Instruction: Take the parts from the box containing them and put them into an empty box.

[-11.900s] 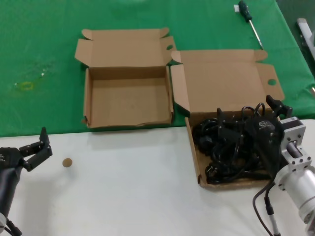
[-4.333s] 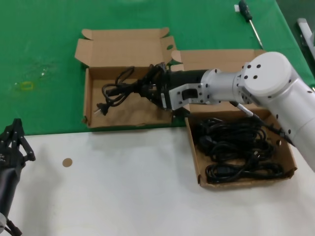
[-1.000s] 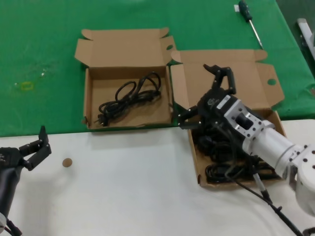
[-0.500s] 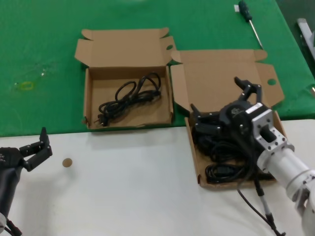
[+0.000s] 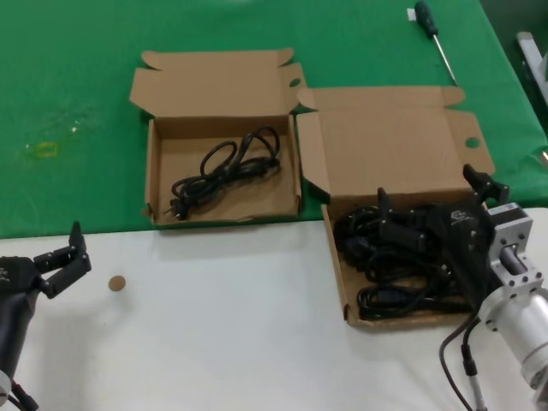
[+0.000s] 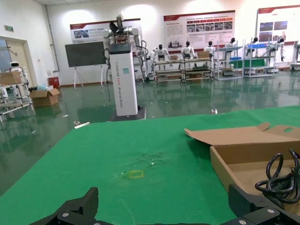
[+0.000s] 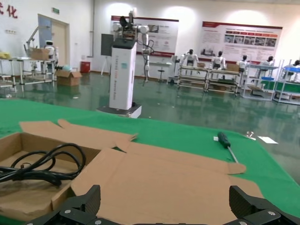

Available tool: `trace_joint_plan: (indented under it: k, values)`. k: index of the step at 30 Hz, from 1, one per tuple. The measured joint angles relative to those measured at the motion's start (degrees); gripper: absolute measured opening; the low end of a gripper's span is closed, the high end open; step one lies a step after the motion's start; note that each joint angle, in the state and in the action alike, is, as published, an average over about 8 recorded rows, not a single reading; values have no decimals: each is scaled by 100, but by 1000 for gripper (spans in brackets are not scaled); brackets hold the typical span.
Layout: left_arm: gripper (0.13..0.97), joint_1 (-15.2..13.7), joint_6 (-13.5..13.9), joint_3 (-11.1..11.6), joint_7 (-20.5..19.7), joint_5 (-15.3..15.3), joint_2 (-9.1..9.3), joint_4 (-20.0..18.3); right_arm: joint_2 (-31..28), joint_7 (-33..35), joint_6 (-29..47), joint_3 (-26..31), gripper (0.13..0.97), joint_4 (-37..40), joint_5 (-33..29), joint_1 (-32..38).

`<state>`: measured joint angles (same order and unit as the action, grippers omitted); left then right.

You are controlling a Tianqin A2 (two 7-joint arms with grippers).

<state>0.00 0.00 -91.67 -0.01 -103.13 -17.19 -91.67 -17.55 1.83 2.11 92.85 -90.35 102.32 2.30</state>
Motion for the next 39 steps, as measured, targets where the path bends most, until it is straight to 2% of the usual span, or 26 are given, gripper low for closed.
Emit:
trace_joint_plan:
  k: [39]
  values:
    - [966,0,0,0,1,0,0,0,11,-55,-63,-35,966,-39,24,-68]
